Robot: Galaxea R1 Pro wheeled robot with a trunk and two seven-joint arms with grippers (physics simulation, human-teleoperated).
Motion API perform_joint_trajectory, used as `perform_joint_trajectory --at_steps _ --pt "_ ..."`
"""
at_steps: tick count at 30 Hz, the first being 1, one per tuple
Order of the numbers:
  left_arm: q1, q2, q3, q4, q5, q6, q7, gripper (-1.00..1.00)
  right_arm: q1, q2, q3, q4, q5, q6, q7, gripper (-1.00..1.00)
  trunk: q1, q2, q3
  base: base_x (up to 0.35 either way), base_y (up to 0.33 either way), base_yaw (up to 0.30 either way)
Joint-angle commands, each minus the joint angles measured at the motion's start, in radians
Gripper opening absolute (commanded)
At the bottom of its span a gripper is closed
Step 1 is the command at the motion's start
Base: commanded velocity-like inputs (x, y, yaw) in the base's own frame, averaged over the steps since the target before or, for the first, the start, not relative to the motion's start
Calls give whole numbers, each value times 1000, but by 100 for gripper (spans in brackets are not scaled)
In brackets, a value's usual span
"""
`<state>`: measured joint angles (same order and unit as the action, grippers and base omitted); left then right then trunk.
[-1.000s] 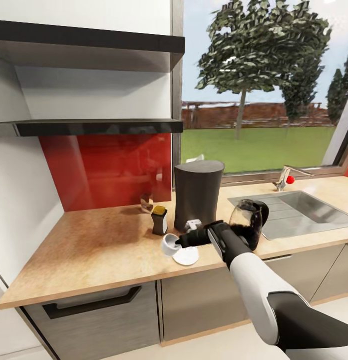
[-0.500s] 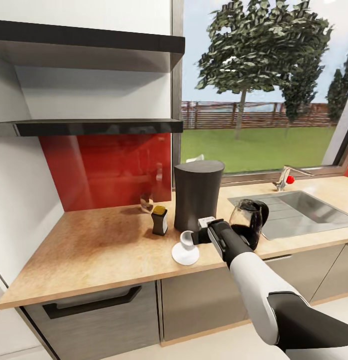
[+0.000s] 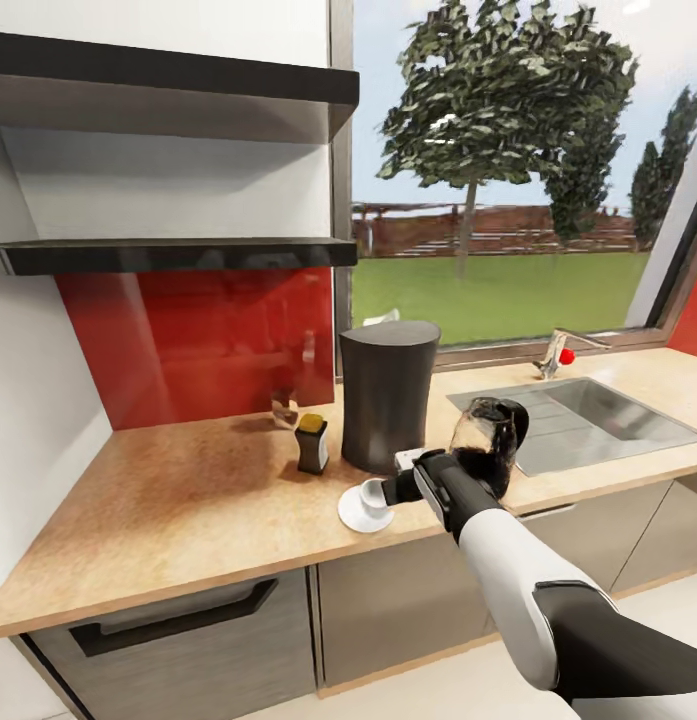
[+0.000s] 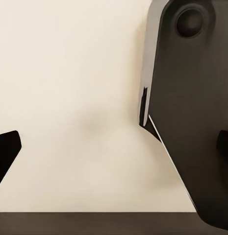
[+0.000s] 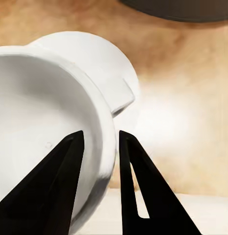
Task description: Set up a coffee station on the kitchen countertop: keep the coffee maker on the countertop, move the bottle of coffee from the kitchen shelf to the counter next to the coffee maker, place a paper coffee filter on top of the coffee maker, put the saucer next to the coffee maker with the coffee cup on the saucer, and place the electric kettle next to the coffee maker.
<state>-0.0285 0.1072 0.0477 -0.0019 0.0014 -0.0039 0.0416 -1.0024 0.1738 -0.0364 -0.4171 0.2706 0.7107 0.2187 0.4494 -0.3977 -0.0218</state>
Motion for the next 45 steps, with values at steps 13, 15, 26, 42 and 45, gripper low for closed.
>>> perform_joint_trajectory --at_steps 13,15,26,42,45 --pt "-1 -1 2 0 0 -1 0 100 -1 1 -7 7 -34 2 8 -100 1 -2 -2 47 24 -1" --pt "-1 -2 1 0 0 -1 1 100 -1 1 -7 8 -34 0 7 -100 1 -2 -2 131 60 0" --pt "-1 -1 1 0 0 -1 1 100 -1 1 -11 9 -34 -4 8 -100 1 -2 -2 16 7 0" --pt "-1 0 2 0 0 -1 0 100 -1 1 -71 86 -33 -123 7 -100 1 -2 -2 0 0 0" --pt "-1 0 3 0 0 -1 0 100 -1 1 -78 87 -33 -123 6 -100 1 -2 -2 0 0 0"
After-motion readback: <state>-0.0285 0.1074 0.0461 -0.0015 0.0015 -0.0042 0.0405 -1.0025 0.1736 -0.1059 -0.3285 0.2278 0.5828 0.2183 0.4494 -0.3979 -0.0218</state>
